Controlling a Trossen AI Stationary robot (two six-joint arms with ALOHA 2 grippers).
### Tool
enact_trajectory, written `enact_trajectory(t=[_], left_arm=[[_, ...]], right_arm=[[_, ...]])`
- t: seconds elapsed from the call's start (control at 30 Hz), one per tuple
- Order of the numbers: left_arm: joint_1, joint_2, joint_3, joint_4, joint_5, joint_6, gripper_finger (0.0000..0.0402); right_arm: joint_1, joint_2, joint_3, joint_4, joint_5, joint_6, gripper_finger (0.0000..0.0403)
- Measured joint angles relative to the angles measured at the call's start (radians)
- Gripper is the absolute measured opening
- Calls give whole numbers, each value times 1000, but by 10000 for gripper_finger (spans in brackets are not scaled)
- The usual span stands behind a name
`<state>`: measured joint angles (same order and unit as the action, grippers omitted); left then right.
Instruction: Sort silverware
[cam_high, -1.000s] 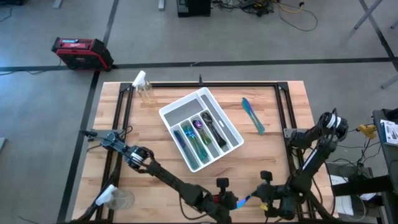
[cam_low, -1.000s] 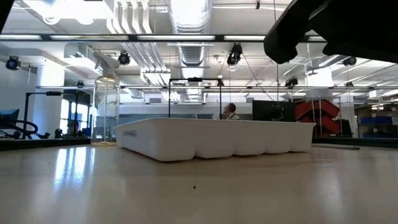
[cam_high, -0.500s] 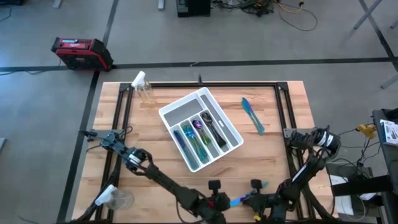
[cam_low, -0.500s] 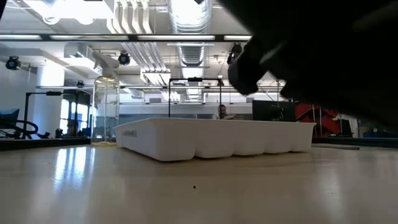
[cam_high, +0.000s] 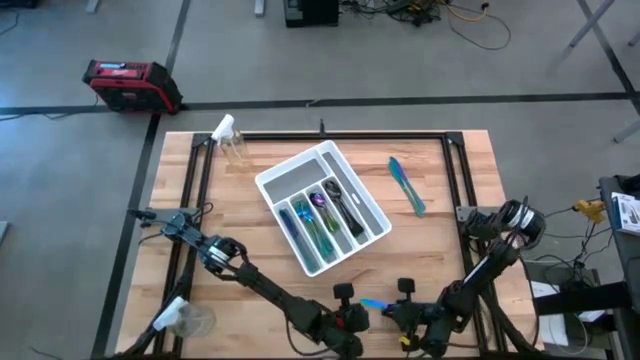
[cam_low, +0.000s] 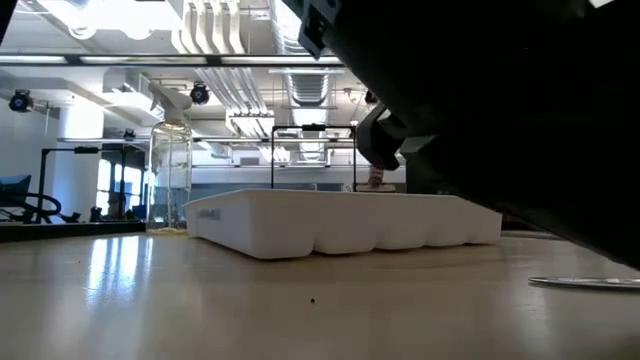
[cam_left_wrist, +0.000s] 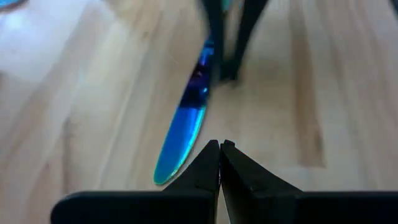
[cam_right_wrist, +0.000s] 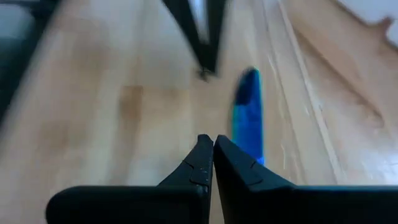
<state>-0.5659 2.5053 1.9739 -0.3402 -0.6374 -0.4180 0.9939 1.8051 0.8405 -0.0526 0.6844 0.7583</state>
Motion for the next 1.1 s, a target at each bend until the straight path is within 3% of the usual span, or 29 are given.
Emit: enact_trajectory(t=[0.1,0.23,0.43,0.6,0.73,1.1], left_arm=[[19,0,6,9,-4,29,0],[53,0,-3,54,0,60,0],[91,1,-13,54,21,69,0],[88,1,-20,8,78,47,0],[72,0,-20,-6,77,26,0],[25,-6,-16,-243,36,-129,0]], right_arm=[[70,-75,2,-106,53,83,0],[178,-122,-5,-321,126,319,16],[306,-104,-42,-411,153,625,105],[332,-75,-44,-412,160,688,173],[333,-75,-44,-411,180,662,202],[319,-41,-47,-397,154,629,204]])
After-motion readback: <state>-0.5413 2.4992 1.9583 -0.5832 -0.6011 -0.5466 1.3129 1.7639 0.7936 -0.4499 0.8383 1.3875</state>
